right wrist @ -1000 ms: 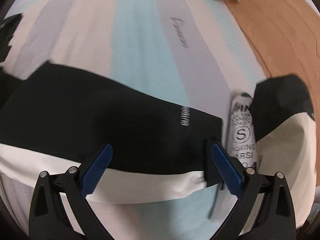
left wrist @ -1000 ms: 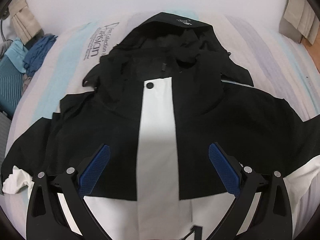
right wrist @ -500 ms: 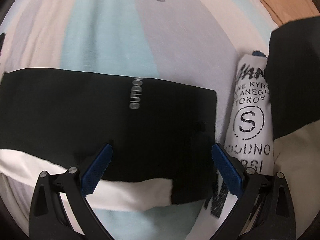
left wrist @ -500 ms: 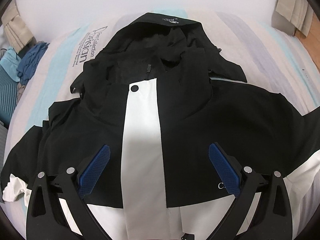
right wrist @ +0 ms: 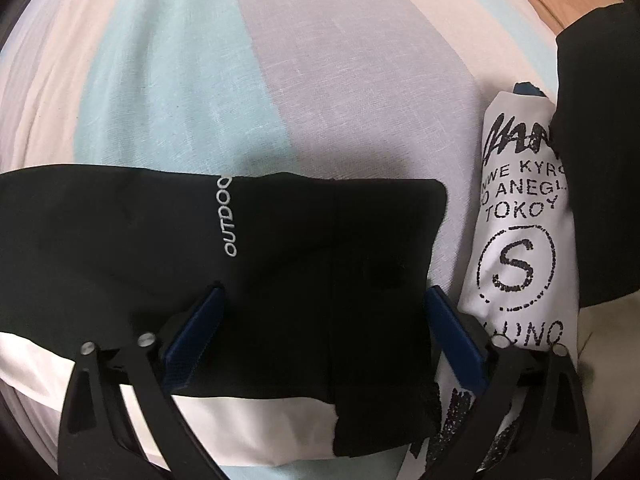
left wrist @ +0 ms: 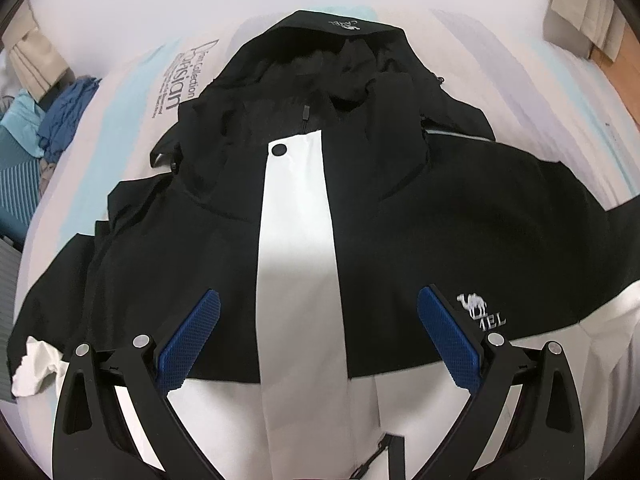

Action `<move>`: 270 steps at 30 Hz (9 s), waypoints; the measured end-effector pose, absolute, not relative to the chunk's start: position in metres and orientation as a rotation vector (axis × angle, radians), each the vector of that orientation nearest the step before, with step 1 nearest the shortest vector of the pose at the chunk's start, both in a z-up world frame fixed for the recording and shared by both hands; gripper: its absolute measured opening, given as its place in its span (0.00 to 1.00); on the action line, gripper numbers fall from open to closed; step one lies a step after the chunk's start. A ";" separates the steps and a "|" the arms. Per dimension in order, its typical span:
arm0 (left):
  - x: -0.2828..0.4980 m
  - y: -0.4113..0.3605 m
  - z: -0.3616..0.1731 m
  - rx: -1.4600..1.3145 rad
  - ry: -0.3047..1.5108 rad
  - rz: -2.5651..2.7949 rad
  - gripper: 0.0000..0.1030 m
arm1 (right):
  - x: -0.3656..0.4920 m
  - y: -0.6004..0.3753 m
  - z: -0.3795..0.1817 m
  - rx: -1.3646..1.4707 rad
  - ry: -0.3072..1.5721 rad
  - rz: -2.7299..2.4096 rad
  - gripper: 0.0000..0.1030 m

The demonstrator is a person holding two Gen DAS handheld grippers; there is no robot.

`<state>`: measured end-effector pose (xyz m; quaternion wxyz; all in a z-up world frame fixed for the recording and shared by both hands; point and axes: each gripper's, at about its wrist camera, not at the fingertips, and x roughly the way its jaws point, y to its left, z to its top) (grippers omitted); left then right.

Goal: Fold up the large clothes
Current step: 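Close the right gripper on the black sleeve cuff, then carry the held sleeve across the jacket body with the right gripper, then open the right gripper to lay the sleeve on the jacket, then close the left gripper on the other black sleeve cuff, then lift the held sleeve up off the bed with the left gripper, then carry the sleeve across the jacket body toward the first folded sleeve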

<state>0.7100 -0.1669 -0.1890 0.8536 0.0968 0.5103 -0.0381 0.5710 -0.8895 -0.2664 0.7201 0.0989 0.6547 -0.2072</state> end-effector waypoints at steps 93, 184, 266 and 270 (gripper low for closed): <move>0.609 0.368 -0.152 0.052 1.082 0.231 0.94 | 0.750 0.014 -0.180 0.214 1.413 0.097 0.18; 0.548 0.525 -0.174 -0.206 1.167 0.346 0.16 | 0.635 -0.065 -0.140 0.121 1.171 0.091 0.77; 0.637 -0.165 -0.119 0.091 1.063 -0.144 0.05 | 0.602 -0.426 -0.130 0.137 0.946 -0.133 0.91; 0.637 -0.197 -0.123 0.089 1.075 -0.182 0.05 | 0.597 -0.443 -0.137 0.153 0.956 -0.152 0.91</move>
